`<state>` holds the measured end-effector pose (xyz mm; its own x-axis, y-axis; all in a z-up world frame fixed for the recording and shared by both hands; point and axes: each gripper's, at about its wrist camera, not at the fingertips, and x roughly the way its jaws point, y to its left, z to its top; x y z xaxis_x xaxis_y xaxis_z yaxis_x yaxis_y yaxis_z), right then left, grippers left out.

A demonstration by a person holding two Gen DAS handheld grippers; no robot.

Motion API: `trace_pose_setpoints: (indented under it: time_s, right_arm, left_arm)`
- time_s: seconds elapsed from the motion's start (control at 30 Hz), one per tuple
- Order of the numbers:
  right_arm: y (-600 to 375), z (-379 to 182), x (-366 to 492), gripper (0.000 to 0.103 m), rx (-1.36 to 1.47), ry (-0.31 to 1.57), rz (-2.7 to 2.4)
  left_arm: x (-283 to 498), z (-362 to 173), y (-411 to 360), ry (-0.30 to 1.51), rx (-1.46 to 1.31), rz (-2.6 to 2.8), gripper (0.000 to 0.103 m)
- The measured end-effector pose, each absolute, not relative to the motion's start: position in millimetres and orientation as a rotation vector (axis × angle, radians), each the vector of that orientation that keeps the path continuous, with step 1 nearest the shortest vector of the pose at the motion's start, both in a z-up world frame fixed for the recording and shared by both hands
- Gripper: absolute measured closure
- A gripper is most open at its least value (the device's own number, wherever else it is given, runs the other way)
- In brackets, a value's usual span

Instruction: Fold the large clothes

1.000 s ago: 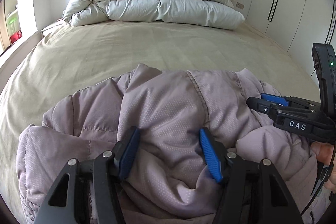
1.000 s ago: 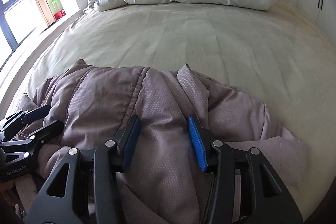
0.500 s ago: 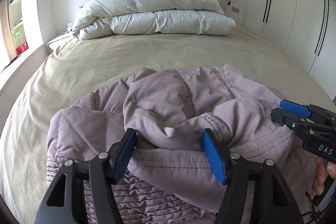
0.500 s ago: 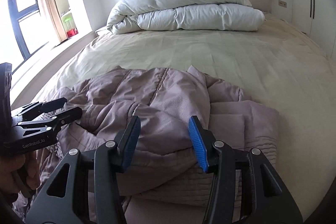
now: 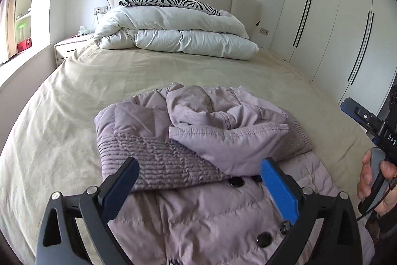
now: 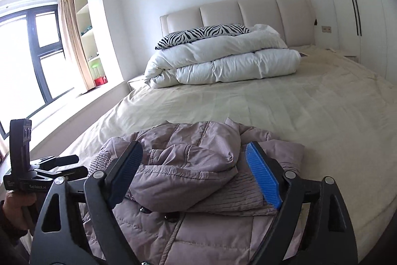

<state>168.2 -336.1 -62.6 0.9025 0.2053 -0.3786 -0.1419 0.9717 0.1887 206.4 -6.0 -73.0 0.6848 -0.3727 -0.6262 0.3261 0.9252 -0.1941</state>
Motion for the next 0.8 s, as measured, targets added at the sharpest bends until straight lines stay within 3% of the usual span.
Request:
trace_pose_setpoints:
  time_s: [0.13, 0.47, 0.7, 0.8]
  right_arm:
    - [-339.7, -54.9, 104.1, 0.008, 0.142, 0.409, 0.202]
    - [-364.1, -97.2, -28.5, 0.008, 0.187, 0.7, 0.28]
    - [-423.0, -134.7, -84.7, 0.008, 0.434, 0.794, 0.254]
    - [-443.0, -141.3, -93.4, 0.008, 0.478, 0.826, 0.239]
  left_arm:
    - [135.3, -76.8, 36.0, 0.773, -0.101, -0.365, 0.0]
    - [-4.3, -124.8, 117.6, 1.0, -0.356, -0.316, 0.0]
    - [-47.9, -157.2, 132.6, 1.133, -0.485, -0.352, 0.003]
    - [-49.6, -167.2, 120.8, 1.189, -0.488, -0.383, 0.01]
